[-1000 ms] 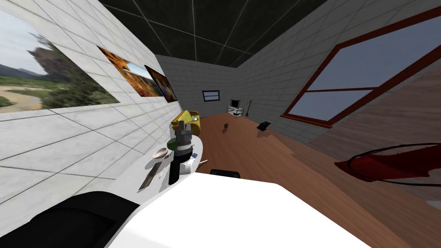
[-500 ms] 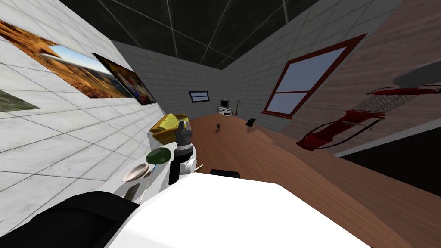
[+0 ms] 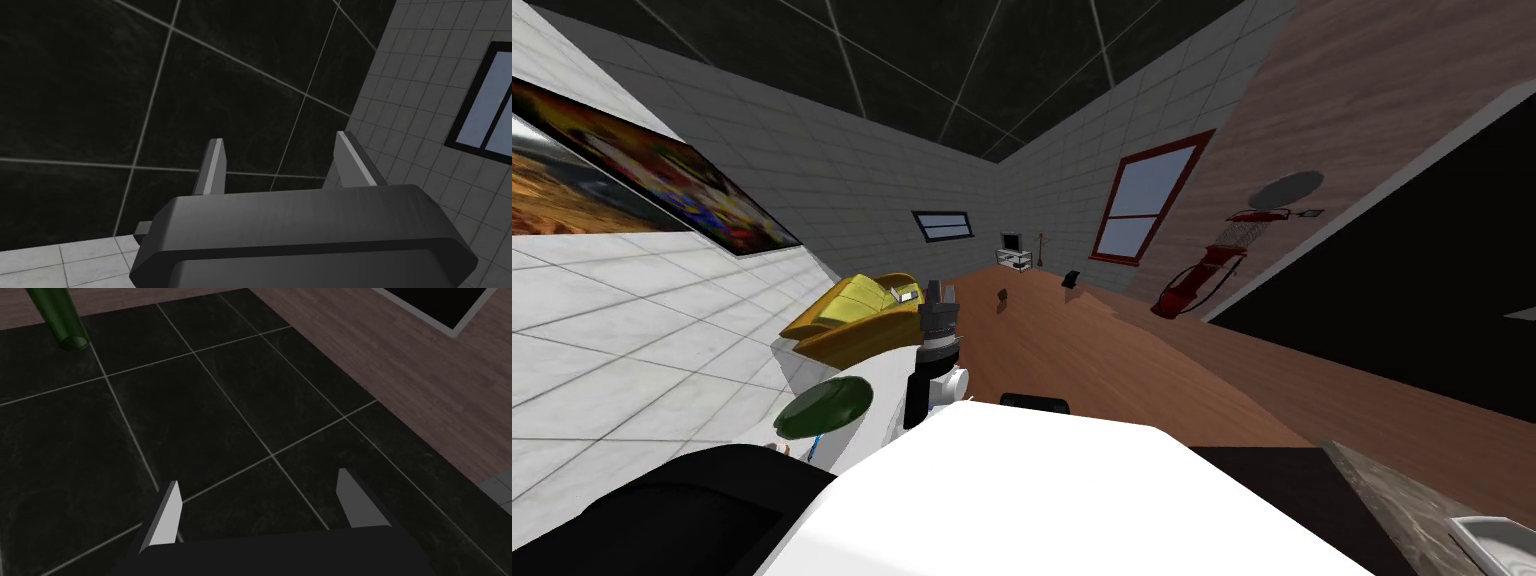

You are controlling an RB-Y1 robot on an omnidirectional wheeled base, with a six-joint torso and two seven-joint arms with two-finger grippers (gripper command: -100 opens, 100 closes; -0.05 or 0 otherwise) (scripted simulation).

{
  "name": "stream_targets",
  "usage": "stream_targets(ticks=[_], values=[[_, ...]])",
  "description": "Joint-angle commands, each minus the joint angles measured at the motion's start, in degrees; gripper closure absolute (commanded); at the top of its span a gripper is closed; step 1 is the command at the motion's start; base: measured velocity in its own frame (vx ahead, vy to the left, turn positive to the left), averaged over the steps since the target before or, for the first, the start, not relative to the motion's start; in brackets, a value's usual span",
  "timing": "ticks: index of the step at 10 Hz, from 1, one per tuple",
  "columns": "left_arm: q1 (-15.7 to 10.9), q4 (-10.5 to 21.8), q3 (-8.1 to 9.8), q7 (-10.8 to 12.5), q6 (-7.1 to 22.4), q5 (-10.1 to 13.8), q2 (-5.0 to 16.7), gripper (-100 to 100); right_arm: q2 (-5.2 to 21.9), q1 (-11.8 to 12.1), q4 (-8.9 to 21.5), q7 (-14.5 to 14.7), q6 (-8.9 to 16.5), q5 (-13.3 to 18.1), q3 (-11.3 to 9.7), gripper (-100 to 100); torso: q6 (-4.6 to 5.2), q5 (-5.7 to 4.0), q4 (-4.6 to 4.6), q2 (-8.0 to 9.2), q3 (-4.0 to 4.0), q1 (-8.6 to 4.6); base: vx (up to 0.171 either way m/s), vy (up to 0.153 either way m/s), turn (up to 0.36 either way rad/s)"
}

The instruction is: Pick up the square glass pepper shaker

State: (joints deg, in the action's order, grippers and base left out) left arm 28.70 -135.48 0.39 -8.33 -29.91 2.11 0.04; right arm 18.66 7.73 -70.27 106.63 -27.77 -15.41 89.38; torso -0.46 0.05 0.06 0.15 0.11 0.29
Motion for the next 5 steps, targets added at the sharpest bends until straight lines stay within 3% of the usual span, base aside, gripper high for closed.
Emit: stream_targets(ticks=[1,2,3,4,5], values=[[0.00,0.00,0.00,0.00,0.00,0.00,0.00,0,-0.01,-0.15,0.42,0.87,0.09,0.06,0.64,-100,0.00,0.00,0.00,0.00,0.00,0.00,-0.005,0.016,-0.326],[0.00,0.00,0.00,0.00,0.00,0.00,0.00,0,0.21,-1.29,3.33,3.54,0.56,0.51,3.34,-100,-0.03,0.00,0.00,-0.02,-0.01,-0.01,-0.011,0.020,-0.462],[0.00,0.00,0.00,0.00,0.00,0.00,0.00,0,0.21,-1.29,3.36,4.06,0.56,0.51,3.64,-100,0.02,-0.01,0.00,-0.01,0.00,0.01,-0.011,0.024,-0.386],[0.00,0.00,0.00,0.00,0.00,0.00,0.00,0,0.40,-2.41,4.79,6.51,1.03,0.99,6.13,-100,-0.03,0.00,0.00,0.00,0.00,0.02,-0.011,0.024,-0.400],[0.00,0.00,0.00,0.00,0.00,0.00,0.00,0,0.40,-2.41,6.19,7.05,1.03,0.99,6.43,-100,-0.01,-0.01,0.00,0.00,0.00,0.03,-0.010,0.021,-0.420]])
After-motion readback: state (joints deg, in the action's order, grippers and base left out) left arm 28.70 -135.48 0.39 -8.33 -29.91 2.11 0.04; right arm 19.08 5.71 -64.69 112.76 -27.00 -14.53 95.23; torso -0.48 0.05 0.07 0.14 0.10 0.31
